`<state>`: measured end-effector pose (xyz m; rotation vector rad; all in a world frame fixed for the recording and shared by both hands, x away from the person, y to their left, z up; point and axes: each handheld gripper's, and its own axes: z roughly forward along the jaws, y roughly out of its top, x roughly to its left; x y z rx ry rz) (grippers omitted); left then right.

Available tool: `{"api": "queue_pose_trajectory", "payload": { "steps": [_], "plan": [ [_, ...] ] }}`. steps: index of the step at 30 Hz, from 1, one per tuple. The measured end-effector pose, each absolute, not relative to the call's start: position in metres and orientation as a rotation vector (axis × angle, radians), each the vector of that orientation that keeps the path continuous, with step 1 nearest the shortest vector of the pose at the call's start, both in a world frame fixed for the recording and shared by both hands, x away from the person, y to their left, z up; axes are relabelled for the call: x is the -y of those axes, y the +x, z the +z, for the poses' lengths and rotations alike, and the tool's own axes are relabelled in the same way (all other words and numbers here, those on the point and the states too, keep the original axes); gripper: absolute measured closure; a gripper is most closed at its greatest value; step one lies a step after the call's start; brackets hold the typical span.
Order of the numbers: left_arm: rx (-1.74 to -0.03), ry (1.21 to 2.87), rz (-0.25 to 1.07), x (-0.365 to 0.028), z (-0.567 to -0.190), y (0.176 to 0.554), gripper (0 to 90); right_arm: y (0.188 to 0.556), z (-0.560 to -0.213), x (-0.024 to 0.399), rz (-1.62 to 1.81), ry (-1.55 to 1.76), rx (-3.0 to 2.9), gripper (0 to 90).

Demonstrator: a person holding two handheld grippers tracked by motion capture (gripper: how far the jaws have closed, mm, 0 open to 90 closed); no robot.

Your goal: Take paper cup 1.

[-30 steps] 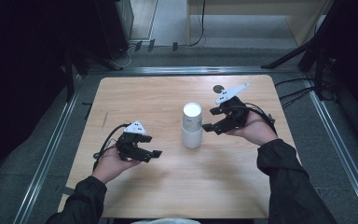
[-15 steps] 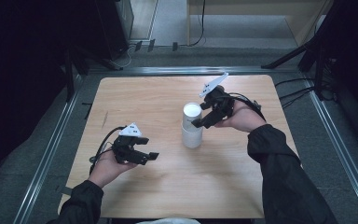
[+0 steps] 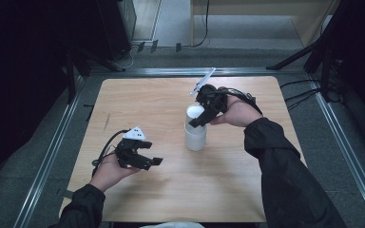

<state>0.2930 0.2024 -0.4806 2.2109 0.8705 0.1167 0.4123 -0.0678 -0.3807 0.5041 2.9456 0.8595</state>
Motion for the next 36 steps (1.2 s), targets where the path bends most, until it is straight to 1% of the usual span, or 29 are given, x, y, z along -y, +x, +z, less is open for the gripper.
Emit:
{"api": "queue_pose_trajectory", "payload": {
  "steps": [8, 23, 29, 36],
  "plan": [
    [-0.873, 2.208, 0.125, -0.203, -0.481, 0.293, 17.7, 0.410, -0.372, 0.065, 0.811, 0.498, -2.951, 32.0],
    [-0.858, 2.209, 0.129, -0.201, -0.480, 0.294, 17.3, 0.406, -0.341, 0.065, 0.819, 0.482, -2.942, 32.3],
    [-0.833, 2.201, 0.117, -0.199, -0.477, 0.297, 16.6, 0.400, -0.319, 0.065, 0.828, 0.487, -2.919, 32.4],
    [-0.800, 2.185, 0.089, -0.193, -0.473, 0.302, 16.5, 0.388, -0.286, 0.073, 0.889, 0.484, -2.882, 32.7]
  ]
}}
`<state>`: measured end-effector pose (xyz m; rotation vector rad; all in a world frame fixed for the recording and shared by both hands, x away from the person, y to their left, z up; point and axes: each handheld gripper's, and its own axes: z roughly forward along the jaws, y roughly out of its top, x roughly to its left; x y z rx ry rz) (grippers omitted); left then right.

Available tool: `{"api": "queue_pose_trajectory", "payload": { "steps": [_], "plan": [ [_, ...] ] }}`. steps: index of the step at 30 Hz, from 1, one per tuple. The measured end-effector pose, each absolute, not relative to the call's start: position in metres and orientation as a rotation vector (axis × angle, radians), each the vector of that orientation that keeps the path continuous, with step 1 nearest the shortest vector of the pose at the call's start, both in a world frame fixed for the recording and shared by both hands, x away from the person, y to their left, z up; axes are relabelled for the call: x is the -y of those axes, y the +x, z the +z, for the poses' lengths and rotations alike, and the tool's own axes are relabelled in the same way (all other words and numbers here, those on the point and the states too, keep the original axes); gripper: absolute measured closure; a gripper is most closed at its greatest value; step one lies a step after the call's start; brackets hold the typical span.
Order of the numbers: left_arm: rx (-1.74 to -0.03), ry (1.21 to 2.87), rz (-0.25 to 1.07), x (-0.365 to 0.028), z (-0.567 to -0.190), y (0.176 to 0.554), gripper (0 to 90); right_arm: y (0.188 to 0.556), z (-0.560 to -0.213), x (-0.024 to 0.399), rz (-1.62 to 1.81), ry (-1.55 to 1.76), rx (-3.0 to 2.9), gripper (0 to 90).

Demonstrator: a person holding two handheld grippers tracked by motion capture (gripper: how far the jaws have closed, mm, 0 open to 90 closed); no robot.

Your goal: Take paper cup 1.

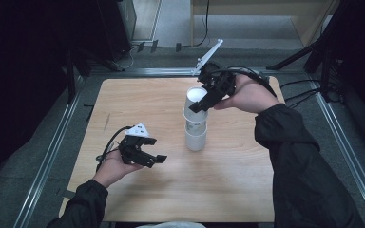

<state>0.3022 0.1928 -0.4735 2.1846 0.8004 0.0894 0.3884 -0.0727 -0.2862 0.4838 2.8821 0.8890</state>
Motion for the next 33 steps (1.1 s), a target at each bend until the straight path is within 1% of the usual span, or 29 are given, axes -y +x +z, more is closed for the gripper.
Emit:
{"api": "queue_pose_trajectory", "payload": {
  "steps": [5, 10, 19, 24, 33],
  "plan": [
    [-0.778, 2.181, 0.075, -0.188, -0.472, 0.307, 15.6, 0.373, -0.270, 0.084, 0.947, 0.455, -2.894, 33.1],
    [-0.756, 2.170, 0.060, -0.183, -0.469, 0.309, 15.0, 0.353, -0.278, 0.096, 0.967, 0.401, -2.906, 33.1],
    [-0.696, 2.174, 0.035, -0.172, -0.466, 0.308, 13.8, 0.335, -0.321, 0.111, 1.054, 0.383, -2.916, 33.0],
    [-0.672, 2.170, 0.025, -0.169, -0.466, 0.305, 13.3, 0.324, -0.343, 0.111, 1.134, 0.297, -2.900, 33.0],
    [-0.629, 2.162, 0.011, -0.164, -0.465, 0.299, 13.1, 0.316, -0.399, 0.110, 1.235, 0.264, -2.938, 33.0]
  ]
}}
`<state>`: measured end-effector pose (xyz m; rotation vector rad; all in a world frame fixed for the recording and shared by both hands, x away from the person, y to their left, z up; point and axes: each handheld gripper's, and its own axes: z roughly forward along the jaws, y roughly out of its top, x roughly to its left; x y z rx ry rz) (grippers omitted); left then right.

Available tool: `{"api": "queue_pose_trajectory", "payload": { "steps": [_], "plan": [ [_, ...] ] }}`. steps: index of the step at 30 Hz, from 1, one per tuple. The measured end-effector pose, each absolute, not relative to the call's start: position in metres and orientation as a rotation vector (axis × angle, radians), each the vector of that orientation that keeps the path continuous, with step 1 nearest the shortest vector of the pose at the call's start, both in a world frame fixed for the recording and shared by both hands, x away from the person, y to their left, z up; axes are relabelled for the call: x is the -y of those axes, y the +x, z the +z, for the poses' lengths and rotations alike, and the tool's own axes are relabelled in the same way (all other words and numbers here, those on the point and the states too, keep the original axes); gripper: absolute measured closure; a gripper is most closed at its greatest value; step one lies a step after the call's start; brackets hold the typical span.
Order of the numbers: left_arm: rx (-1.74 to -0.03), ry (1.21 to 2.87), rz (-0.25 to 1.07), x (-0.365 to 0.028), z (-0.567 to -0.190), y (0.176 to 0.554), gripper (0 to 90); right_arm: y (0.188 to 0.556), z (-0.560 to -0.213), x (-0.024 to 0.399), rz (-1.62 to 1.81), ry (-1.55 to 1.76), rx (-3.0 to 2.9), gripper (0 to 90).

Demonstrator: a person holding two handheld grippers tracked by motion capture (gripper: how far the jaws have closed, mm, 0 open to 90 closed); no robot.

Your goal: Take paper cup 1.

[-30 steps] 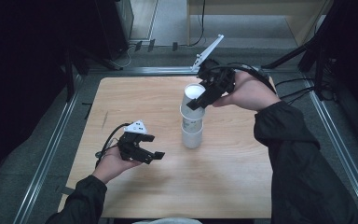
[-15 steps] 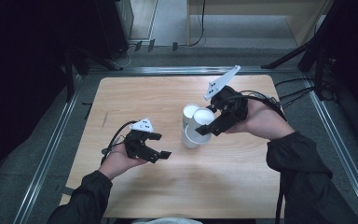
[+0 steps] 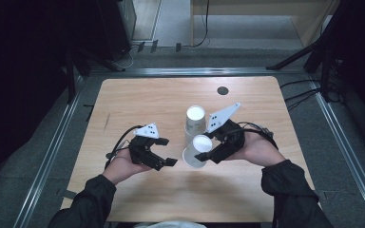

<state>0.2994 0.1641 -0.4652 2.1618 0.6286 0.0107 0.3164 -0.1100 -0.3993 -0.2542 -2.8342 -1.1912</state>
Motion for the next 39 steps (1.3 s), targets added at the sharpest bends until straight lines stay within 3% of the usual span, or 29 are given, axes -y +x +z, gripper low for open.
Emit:
{"api": "queue_pose_trajectory", "payload": {
  "steps": [9, 31, 39],
  "plan": [
    [-0.588, 2.187, -0.014, -0.155, -0.470, 0.296, 13.0, 0.321, -0.433, 0.111, -1.258, -0.316, 2.770, 33.2],
    [-0.480, 2.164, -0.049, -0.138, -0.473, 0.288, 13.1, 0.316, -0.438, 0.089, -1.364, -0.282, 2.618, 33.6],
    [-0.465, 2.144, -0.043, -0.143, -0.469, 0.287, 21.5, 0.318, -0.436, 0.091, -1.402, -0.307, 2.587, 33.8]
  ]
}}
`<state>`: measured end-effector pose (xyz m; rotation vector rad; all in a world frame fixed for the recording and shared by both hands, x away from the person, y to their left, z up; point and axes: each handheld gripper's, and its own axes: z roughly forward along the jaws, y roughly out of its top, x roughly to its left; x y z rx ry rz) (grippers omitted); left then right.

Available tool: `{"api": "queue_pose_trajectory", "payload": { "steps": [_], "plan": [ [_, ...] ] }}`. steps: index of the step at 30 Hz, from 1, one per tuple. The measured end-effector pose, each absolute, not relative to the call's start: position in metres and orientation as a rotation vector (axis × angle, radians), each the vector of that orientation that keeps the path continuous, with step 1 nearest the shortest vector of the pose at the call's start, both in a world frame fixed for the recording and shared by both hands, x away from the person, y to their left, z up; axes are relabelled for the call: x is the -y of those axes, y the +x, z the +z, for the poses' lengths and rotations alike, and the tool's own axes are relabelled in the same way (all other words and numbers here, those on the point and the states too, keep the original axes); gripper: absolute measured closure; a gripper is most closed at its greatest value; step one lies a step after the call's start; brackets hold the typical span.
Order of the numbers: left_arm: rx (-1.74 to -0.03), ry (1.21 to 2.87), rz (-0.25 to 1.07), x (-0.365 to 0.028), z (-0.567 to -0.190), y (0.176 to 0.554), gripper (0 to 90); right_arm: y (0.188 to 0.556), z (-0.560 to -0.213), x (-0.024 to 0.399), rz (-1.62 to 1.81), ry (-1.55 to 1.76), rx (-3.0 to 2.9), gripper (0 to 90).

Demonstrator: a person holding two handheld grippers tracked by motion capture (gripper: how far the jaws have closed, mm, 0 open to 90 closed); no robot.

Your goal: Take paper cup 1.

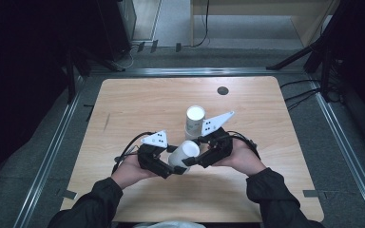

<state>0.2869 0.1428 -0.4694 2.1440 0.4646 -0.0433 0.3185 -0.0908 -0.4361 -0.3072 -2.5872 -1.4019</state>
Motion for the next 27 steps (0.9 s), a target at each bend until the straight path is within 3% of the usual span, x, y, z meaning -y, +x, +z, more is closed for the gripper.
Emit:
{"api": "queue_pose_trajectory", "payload": {
  "steps": [9, 12, 14, 27],
  "plan": [
    [-0.450, 2.175, -0.039, -0.143, -0.467, 0.287, 24.0, 0.318, -0.437, 0.090, -1.390, -0.307, 2.589, 32.8],
    [-0.454, 2.165, -0.033, -0.146, -0.464, 0.287, 24.0, 0.316, -0.437, 0.090, -1.406, -0.334, 2.618, 20.8],
    [-0.454, 2.167, -0.019, -0.150, -0.461, 0.288, 24.0, 0.314, -0.436, 0.091, -1.414, -0.341, 2.658, 17.3],
    [-0.367, 2.419, 0.017, -0.150, -0.455, 0.302, 24.1, 0.303, -0.454, 0.118, -1.445, -0.382, 2.739, 22.3]
  ]
}}
